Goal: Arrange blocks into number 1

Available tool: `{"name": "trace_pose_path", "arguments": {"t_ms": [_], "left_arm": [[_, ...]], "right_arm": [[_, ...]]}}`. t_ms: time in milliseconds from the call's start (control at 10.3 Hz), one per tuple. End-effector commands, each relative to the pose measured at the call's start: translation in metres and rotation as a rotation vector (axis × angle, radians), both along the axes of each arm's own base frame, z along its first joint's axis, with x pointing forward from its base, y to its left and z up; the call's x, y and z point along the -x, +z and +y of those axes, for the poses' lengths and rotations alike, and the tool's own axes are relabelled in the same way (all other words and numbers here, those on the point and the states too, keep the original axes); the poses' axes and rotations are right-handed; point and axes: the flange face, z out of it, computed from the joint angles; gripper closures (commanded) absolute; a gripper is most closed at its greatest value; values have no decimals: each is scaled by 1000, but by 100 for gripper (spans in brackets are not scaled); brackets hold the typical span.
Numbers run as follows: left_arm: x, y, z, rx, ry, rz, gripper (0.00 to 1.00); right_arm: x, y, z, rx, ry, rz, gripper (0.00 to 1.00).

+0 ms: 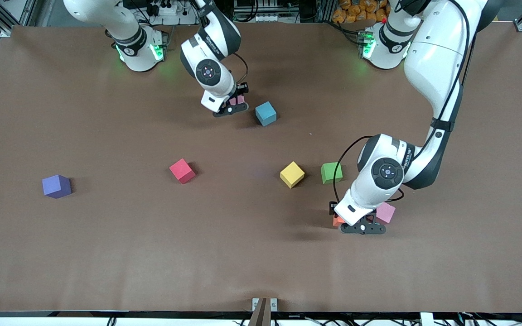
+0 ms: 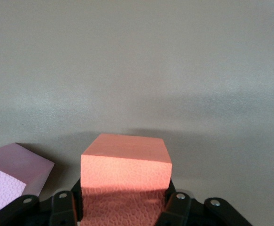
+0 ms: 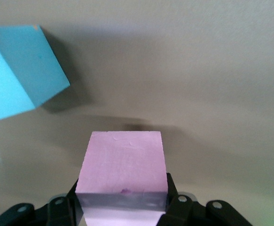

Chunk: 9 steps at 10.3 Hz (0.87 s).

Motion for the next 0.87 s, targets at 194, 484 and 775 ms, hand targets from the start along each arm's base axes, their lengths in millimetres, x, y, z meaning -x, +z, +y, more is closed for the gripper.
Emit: {"name": "trace_pose_path", "arguments": {"t_ms": [194,484,775], "left_arm": [[15,18,-23,22,-5,30,100],[28,19,-50,58,9,51,100],[40,13,-62,40,-5,90,100]], "right_arm": [[-15,-4,25,99,-209,14,32],[22,-7,50,116,-112,3,32],[50,-6,61,121,-72,5,32]]}}
